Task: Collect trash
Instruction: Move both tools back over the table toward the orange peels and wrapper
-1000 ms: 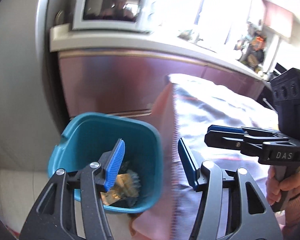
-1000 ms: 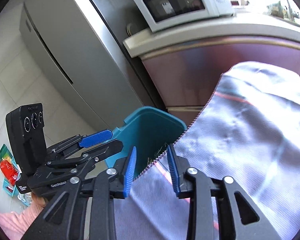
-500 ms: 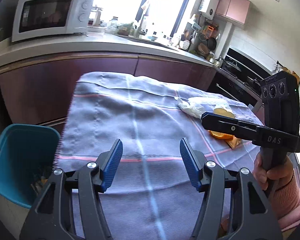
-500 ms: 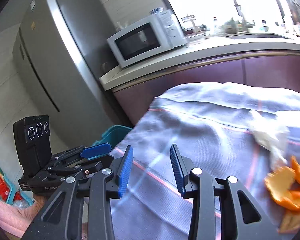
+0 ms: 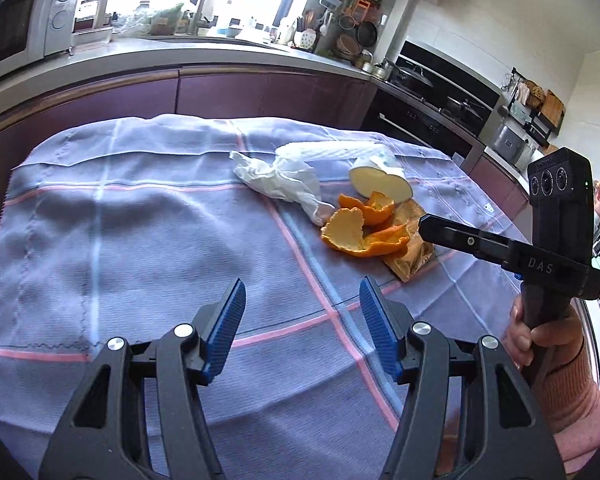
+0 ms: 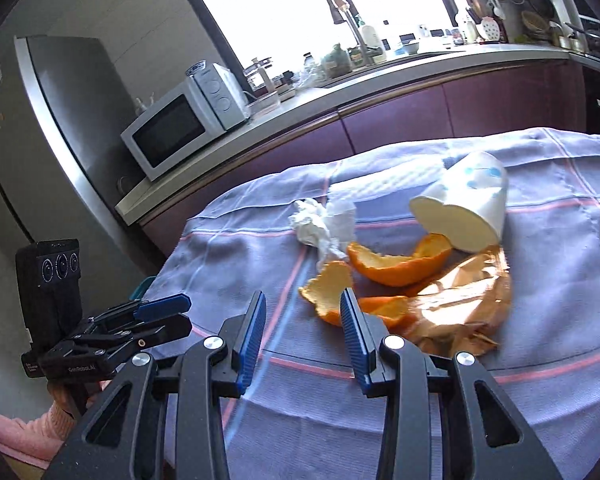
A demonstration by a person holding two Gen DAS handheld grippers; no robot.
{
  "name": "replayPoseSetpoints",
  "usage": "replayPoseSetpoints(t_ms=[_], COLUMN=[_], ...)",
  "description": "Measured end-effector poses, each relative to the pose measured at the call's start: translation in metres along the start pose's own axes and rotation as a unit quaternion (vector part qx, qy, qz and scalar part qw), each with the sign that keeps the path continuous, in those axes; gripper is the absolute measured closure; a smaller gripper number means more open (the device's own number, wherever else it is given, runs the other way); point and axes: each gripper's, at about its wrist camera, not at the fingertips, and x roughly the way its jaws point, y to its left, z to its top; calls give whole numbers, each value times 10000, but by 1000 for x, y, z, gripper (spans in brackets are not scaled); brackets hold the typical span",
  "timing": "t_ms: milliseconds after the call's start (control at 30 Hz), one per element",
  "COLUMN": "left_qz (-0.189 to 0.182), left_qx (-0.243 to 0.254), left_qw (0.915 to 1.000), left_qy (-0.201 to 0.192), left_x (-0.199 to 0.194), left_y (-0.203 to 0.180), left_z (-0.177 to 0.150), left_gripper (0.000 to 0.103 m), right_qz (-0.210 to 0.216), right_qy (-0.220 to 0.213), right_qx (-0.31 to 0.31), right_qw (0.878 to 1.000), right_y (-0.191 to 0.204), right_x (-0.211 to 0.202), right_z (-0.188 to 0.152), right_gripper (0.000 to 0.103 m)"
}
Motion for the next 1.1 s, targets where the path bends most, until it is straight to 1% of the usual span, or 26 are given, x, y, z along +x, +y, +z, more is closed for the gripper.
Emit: replayPoseSetpoints(t_ms=[233,333,533,667,800,1000,1100], left_qz=[-160,-254,-291,-299,-321,-405,-347], left_qx=[27,-1,3,12,-83,-262,-325], left_qw=[9996,9992,9979,9971,9959,9950,9947], left_qy=[233,318,574,702,839,874,914], left_x=[33,45,73,88,100,107,113], left_y=[-18,-24,-33,-38,-38,-36,-36], left_z=[14,19,28,32,34,38,42], left_gripper=[45,45,45,45,45,45,49], right_qz=[-318,-416,-573,-521,-403,-226,-182], right_qy=[-182,-246,-240,-146,-63,21,102], right_qx=[241,399,659,782,877,894,868], right_qw=[9990,9980,9959,9955,9953,9957,9960], right_y=[-33,-49,-78,-88,-94,-93,-91], right_x=[-14,-17,-14,-8,-3,4,7], right_z=[1,2,5,6,5,8,7], right_gripper=[66,63,62,62,60,60,60])
